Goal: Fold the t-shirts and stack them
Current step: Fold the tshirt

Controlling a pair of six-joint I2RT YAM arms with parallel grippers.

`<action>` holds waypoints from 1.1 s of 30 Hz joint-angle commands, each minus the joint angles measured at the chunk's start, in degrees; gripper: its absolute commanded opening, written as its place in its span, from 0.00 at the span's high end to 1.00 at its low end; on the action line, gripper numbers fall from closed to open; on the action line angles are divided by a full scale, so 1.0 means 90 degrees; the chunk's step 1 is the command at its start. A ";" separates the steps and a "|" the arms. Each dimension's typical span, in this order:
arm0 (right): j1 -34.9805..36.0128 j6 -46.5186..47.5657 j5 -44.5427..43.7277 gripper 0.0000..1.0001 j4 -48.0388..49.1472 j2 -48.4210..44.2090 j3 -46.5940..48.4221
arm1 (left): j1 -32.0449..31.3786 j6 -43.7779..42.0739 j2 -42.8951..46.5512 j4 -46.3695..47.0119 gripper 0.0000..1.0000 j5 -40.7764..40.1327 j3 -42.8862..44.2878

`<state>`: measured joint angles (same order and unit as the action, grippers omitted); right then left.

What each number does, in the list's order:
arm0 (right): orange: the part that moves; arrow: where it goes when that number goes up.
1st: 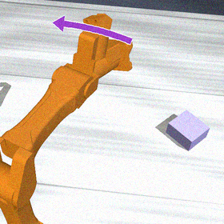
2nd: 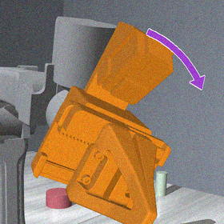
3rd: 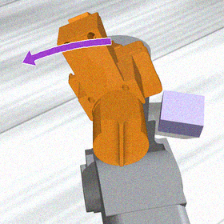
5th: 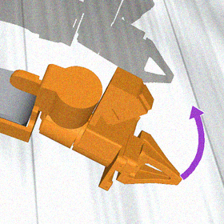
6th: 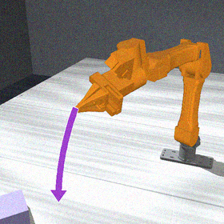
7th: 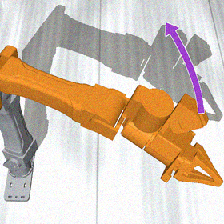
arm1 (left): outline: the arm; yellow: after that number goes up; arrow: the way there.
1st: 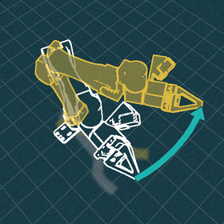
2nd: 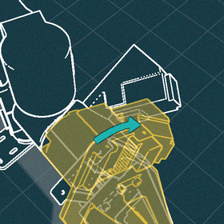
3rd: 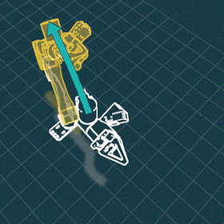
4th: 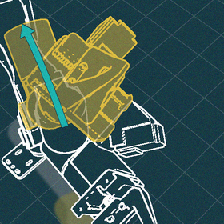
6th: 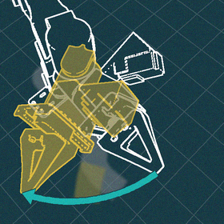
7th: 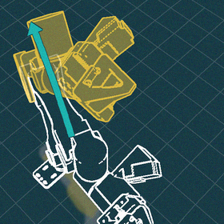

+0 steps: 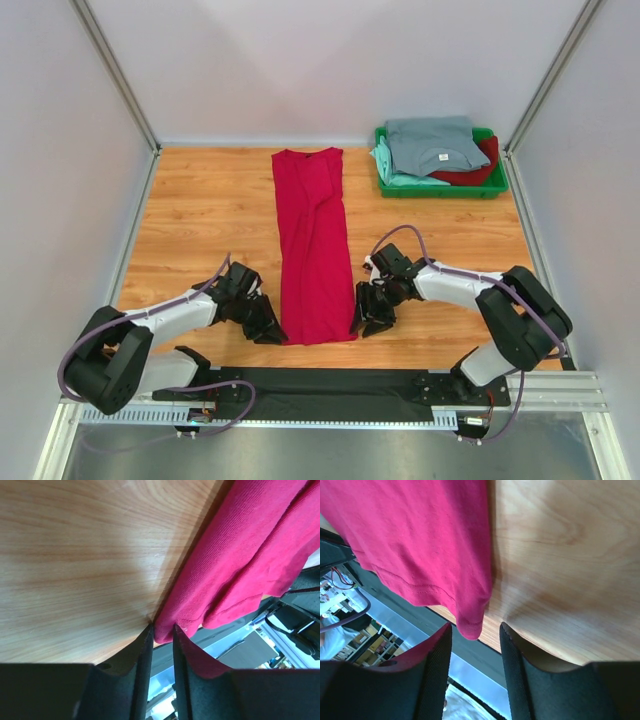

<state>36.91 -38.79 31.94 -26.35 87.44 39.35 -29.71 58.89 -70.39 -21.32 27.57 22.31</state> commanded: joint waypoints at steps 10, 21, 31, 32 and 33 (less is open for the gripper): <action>0.0050 0.0022 -0.0229 0.95 -0.0197 -0.0095 0.0023 | -0.0058 0.0058 0.0261 -0.0501 1.00 -0.1071 -0.0261; 0.0050 -0.0787 0.0111 1.00 0.1188 -0.0712 -0.1501 | -0.0048 0.0780 0.2244 -0.0952 1.00 -0.1024 -0.1121; 0.0138 -0.0750 0.0045 1.00 0.0451 -0.1306 -0.1170 | -0.0800 0.0761 0.2176 -0.1146 1.00 -0.0730 -0.0311; 0.0138 -0.0585 -0.0101 1.00 0.0254 -0.1414 -0.0937 | -0.0810 0.0761 0.2215 -0.1234 1.00 -0.0739 -0.0185; 0.0118 -0.0467 -0.0247 1.00 0.0000 -0.1627 -0.0780 | -0.0810 0.0771 0.2264 -0.1283 1.00 -0.0759 -0.0106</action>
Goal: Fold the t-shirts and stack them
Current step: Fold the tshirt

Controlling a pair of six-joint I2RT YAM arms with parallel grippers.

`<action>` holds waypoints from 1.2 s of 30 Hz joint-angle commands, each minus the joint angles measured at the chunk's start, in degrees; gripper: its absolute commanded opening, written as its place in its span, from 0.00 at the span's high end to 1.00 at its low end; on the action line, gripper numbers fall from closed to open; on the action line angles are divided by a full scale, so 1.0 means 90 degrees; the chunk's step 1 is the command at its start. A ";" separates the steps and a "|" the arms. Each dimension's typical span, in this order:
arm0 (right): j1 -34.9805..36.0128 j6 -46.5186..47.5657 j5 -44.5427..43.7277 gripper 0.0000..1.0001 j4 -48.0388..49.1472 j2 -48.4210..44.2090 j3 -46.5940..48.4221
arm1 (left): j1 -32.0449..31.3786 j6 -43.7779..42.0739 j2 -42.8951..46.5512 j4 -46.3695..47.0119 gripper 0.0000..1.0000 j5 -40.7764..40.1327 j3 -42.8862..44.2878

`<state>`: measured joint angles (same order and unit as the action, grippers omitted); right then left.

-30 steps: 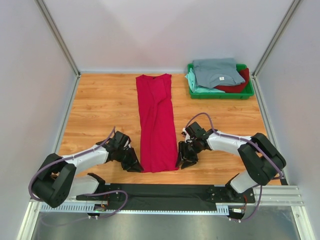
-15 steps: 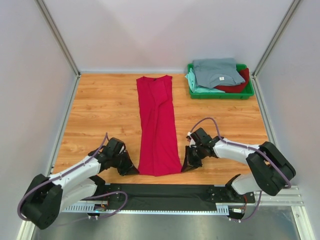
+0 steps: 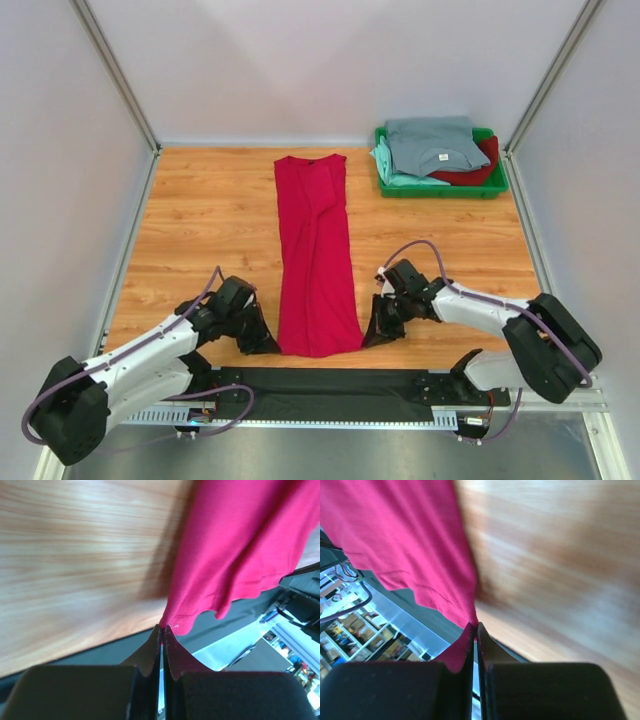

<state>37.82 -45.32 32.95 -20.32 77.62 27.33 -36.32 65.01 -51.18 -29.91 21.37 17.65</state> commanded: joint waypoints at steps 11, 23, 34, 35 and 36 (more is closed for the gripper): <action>-0.1086 0.1675 -0.0624 1.00 -0.2390 0.1880 0.4411 | 0.1661 -0.1294 -0.2064 -0.0612 1.00 0.0086 0.3348; -0.1868 0.2281 -0.0283 1.00 -0.3758 0.5065 0.8639 | 0.2433 -0.2556 -0.6217 -0.1510 1.00 0.0321 0.7442; -0.2103 0.2292 0.0206 1.00 -0.3817 0.5945 0.9658 | 0.2677 -0.2370 -0.6901 -0.1227 1.00 0.0448 0.7804; -0.2132 0.2282 0.0225 1.00 -0.3788 0.5965 0.9697 | 0.2687 -0.2370 -0.6959 -0.1227 1.00 0.0458 0.7834; -0.2142 0.2253 0.0235 1.00 -0.3749 0.5984 0.9736 | 0.2707 -0.2370 -0.6999 -0.1237 1.00 0.0458 0.7911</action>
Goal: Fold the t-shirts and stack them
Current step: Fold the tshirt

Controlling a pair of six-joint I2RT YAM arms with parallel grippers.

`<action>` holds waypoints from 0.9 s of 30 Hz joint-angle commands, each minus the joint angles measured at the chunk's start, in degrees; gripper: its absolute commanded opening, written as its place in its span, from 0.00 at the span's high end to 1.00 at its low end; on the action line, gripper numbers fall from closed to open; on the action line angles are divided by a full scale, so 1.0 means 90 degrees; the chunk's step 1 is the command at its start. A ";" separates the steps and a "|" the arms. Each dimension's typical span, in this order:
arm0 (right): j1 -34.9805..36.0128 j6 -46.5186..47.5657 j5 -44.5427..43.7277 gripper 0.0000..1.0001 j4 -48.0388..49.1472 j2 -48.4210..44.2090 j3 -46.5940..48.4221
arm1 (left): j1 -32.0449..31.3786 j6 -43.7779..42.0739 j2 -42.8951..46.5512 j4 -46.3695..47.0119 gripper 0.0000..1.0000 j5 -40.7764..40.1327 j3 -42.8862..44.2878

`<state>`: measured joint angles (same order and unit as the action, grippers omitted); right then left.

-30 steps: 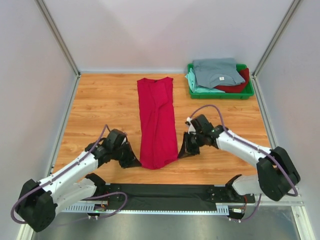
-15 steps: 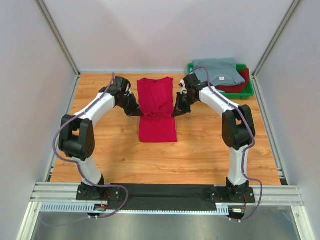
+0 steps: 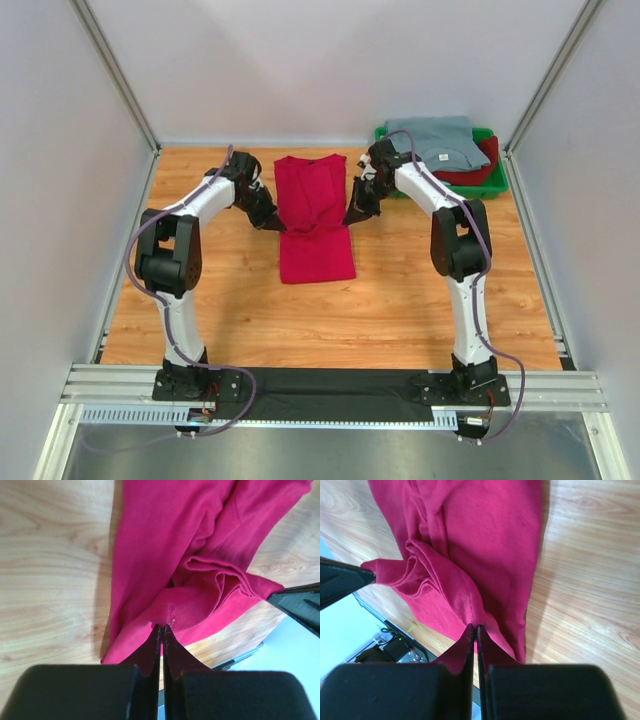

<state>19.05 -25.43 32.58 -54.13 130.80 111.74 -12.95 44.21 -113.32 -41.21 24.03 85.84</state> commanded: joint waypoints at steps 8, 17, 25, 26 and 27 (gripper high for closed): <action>-0.0153 -0.0104 0.0443 1.00 0.0077 0.0339 0.0748 | 0.0228 -0.0029 -0.0504 -0.0031 1.00 0.0260 0.0794; -0.0329 -0.0280 0.0599 0.97 0.0282 0.0866 0.1264 | 0.0296 -0.0107 -0.1080 -0.0118 0.95 0.0240 0.1437; -0.0456 -0.0261 0.0248 0.79 0.0536 0.1423 0.2212 | 0.0511 -0.0496 -0.1345 -0.0672 0.67 -0.0217 0.2257; -0.0476 -0.0231 0.0228 0.75 0.0478 0.1423 0.2455 | 0.0521 -0.0759 -0.1267 -0.0752 0.60 -0.0403 0.2404; -0.0495 -0.0105 0.0112 0.71 0.0400 0.1394 0.2525 | 0.0540 -0.0868 -0.1160 -0.0763 0.58 -0.0530 0.2386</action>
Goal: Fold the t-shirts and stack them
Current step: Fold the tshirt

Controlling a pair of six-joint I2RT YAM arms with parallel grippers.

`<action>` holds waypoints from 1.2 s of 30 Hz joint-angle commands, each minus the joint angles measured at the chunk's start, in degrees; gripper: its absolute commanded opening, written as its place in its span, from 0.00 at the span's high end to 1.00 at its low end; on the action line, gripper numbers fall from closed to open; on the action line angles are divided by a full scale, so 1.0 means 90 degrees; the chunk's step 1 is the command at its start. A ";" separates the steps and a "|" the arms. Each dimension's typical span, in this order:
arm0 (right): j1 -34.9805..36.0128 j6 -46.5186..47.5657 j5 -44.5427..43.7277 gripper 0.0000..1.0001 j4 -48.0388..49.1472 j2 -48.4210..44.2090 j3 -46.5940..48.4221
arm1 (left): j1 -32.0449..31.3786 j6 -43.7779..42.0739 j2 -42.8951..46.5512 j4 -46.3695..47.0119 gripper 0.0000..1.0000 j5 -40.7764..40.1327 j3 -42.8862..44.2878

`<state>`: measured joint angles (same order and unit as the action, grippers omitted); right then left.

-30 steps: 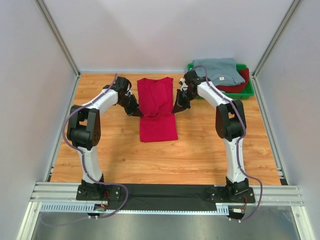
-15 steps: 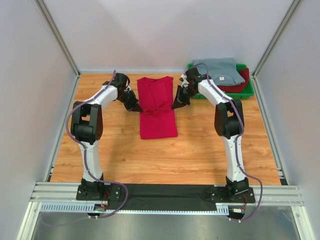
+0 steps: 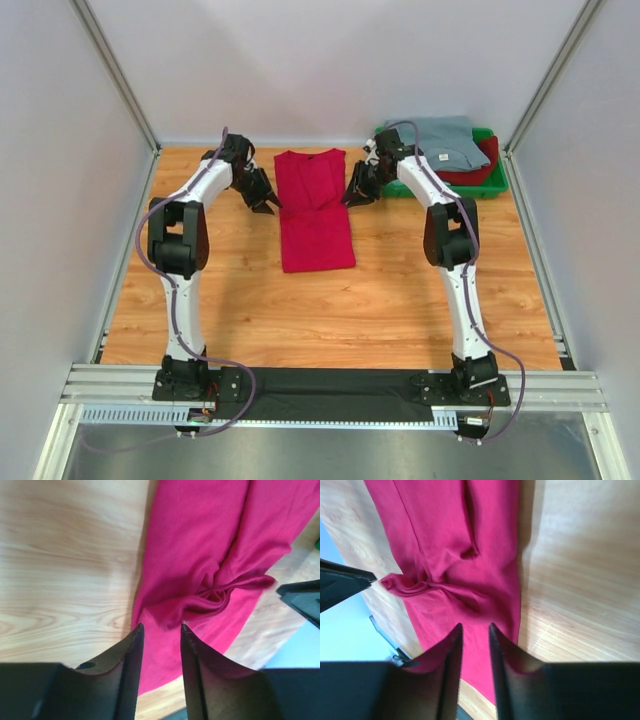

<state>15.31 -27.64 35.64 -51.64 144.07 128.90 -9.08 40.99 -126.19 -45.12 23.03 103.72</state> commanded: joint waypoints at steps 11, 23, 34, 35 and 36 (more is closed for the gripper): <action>0.0505 0.0201 -0.0396 0.69 0.1546 -0.2053 -0.2358 | -0.0435 -0.0572 0.1736 0.1613 0.66 0.1111 -0.1961; 0.0555 -0.0083 -0.0277 0.90 0.1656 -0.0423 -0.0964 | -0.0300 -0.0511 -0.0070 0.1948 0.71 0.1348 -0.0686; 0.0310 0.0922 -0.1234 0.84 0.0191 -0.0586 -0.0357 | -0.0173 -0.1634 0.0318 0.0454 0.61 0.1153 -0.0039; 0.0320 0.0951 -0.1438 0.80 0.0133 -0.0975 -0.0464 | -0.0182 -0.1693 0.0552 0.0357 0.60 0.1007 -0.0166; 0.0349 0.0981 -0.1479 0.77 0.0074 -0.1230 -0.0629 | -0.0173 -0.1742 0.1086 0.0317 0.59 0.0919 -0.0602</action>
<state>17.63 -22.26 26.85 -47.00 142.21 124.22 -10.35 29.43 -128.51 -38.11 33.36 102.00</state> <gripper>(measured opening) 0.207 0.403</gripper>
